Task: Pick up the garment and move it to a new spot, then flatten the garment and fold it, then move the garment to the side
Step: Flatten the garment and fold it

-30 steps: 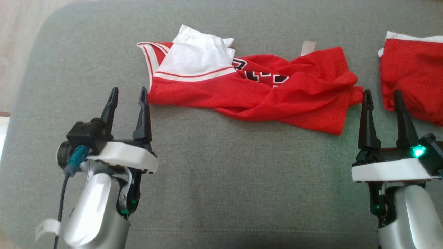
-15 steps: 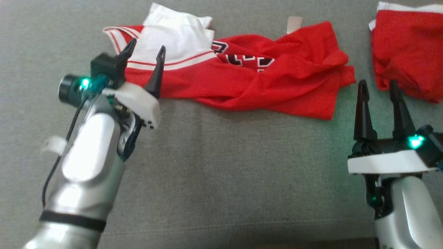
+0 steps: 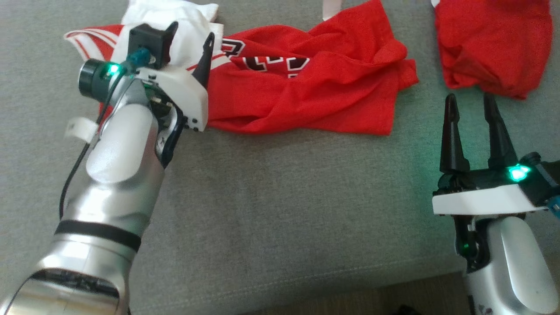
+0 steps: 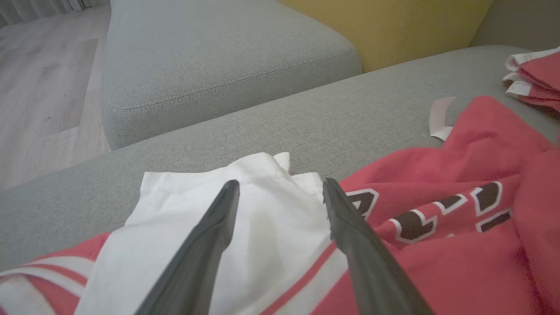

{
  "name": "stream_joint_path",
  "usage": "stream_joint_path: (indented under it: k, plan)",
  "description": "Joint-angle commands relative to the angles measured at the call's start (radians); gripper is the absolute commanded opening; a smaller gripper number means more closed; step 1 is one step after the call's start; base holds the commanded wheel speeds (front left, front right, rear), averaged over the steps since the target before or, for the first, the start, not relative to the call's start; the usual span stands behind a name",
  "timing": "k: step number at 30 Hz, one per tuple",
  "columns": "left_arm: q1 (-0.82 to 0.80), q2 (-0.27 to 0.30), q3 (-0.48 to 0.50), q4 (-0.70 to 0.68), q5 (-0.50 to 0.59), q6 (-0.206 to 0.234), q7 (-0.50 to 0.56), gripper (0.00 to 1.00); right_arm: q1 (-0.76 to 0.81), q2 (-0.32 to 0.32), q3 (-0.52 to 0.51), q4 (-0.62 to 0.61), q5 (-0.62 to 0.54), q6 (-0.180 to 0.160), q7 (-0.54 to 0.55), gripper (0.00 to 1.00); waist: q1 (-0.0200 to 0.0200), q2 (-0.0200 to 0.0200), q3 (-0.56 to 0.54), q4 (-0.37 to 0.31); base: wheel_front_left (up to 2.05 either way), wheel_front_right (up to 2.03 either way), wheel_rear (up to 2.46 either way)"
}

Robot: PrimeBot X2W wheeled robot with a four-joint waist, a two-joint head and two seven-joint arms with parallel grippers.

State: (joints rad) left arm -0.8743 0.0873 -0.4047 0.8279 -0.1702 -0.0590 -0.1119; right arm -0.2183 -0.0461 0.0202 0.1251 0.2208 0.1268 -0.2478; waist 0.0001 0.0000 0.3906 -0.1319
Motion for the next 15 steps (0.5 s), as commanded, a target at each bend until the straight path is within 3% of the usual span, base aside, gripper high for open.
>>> stream_joint_path:
  k: [1,7,12,13,15]
  plan:
    - [-0.058,0.022,0.027,-0.009,-0.004,0.012,-0.008,1.0,-0.031,-0.004,0.025,-0.027,0.009,0.004,-0.011,1.0,-0.0001,0.0,0.01,-0.014,0.0,0.0,0.0]
    - [-0.114,0.029,0.024,0.073,0.011,0.052,-0.014,1.0,-0.036,-0.004,0.033,-0.027,0.016,0.004,-0.013,1.0,-0.0001,0.0,0.025,-0.038,0.0,0.0,0.0]
    - [-0.149,0.034,0.013,0.147,0.015,0.052,-0.016,0.98,-0.036,-0.004,0.028,-0.032,0.021,0.004,-0.014,1.0,-0.0001,0.0,0.034,-0.05,0.0,0.0,0.0]
    - [-0.154,0.033,0.013,0.159,0.013,0.052,-0.019,0.0,-0.035,-0.004,0.027,-0.034,0.022,0.004,-0.014,1.0,-0.0001,0.0,0.035,-0.051,0.0,0.0,0.0]
    - [-0.162,0.031,0.012,0.176,0.01,0.052,-0.034,0.0,-0.035,-0.004,0.024,-0.037,0.023,0.004,-0.014,1.0,-0.0001,0.0,0.036,-0.049,0.0,0.0,0.0]
